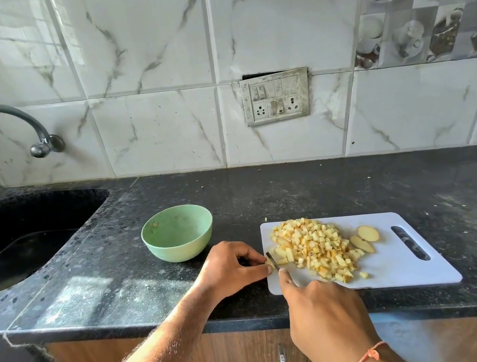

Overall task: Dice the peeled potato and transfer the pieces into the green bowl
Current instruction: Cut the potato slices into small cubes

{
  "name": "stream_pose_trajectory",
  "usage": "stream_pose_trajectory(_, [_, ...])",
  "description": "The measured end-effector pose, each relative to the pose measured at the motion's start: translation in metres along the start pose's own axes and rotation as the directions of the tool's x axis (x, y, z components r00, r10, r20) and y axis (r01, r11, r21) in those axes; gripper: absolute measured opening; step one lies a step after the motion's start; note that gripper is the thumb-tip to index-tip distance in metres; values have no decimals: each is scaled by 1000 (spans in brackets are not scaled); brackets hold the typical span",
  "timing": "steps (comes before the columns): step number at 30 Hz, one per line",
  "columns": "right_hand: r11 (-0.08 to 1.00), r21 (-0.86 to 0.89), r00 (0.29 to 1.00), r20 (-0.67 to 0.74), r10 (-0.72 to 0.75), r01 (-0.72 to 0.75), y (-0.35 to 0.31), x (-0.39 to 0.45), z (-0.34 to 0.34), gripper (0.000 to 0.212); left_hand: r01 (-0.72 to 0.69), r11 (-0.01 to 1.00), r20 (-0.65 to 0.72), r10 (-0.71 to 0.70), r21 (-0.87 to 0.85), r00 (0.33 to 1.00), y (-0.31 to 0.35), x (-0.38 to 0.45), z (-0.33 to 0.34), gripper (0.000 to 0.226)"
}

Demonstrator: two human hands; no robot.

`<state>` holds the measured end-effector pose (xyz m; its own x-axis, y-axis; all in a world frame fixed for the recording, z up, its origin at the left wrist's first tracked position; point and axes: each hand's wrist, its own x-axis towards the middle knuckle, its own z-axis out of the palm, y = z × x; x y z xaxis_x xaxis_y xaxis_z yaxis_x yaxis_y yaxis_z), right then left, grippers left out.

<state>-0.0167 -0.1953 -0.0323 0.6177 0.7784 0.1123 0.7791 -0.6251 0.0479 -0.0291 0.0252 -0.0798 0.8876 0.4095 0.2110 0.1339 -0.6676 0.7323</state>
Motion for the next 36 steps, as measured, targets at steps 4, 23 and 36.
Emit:
stream_pose_trajectory(4, [1000, -23, 1000, 16, 4, -4, -4, 10, 3, 67, -18, 1000, 1, 18, 2, 1000, 0, -1, -1, 12])
stream_pose_trajectory(23, [993, 114, 998, -63, -17, 24, 73, -22, -16, 55, 38, 999, 4, -38, 2, 999, -2, 1, 3, 14])
stream_pose_trajectory(36, [343, 937, 906, -201, 371, 67, 201, 23, 42, 44, 52, 998, 21, -52, 19, 998, 3, 6, 5, 22])
